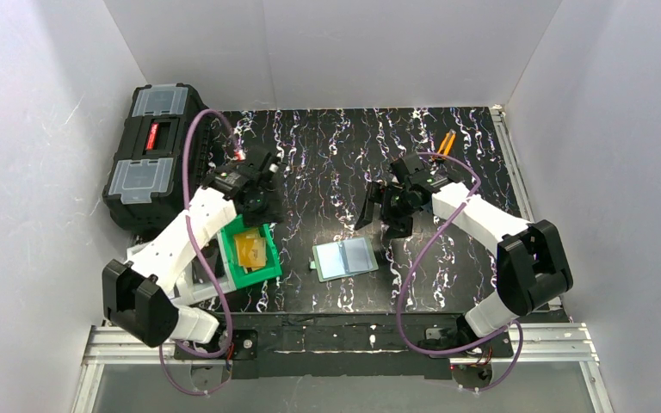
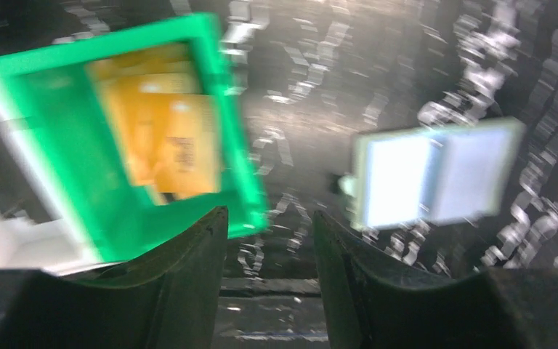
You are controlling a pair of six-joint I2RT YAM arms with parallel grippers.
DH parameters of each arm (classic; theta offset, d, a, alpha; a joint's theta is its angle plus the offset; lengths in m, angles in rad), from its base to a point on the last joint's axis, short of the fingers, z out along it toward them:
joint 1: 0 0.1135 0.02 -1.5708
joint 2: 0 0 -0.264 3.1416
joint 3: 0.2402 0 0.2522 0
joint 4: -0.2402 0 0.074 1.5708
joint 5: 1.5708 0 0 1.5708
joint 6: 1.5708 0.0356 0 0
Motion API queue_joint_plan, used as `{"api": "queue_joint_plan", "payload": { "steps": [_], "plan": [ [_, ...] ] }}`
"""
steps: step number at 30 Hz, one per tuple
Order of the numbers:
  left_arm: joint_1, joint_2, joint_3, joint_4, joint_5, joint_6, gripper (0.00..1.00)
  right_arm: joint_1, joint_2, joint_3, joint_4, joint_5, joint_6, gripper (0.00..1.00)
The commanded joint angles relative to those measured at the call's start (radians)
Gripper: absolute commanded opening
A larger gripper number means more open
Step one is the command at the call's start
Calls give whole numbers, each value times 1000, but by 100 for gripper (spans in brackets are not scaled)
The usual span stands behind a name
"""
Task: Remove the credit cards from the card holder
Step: Place the credit card in the storage box, then remove the credit card from the card holder.
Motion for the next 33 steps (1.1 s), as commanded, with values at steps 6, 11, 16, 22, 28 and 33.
{"api": "queue_joint_plan", "payload": {
  "steps": [6, 11, 16, 22, 28, 33],
  "plan": [
    [-361, 273, 198, 97, 113, -92, 46, -89, -85, -121, -12, 116, 57, 92],
    [-466, 454, 301, 106, 62, -91, 46, -191, -167, -224, -5, 117, 68, 92],
    [-517, 558, 341, 120, 52, -93, 47, -290, -241, -310, 10, 106, 77, 94],
    [-557, 626, 366, 137, 39, -65, 48, -314, -240, -329, 28, 83, 75, 95],
    [-571, 658, 360, 143, 24, -55, 54, -314, -225, -328, 44, 66, 71, 95],
    [-578, 696, 352, 142, 4, -30, 55, -313, -206, -325, 53, 56, 65, 94]
  ]
}}
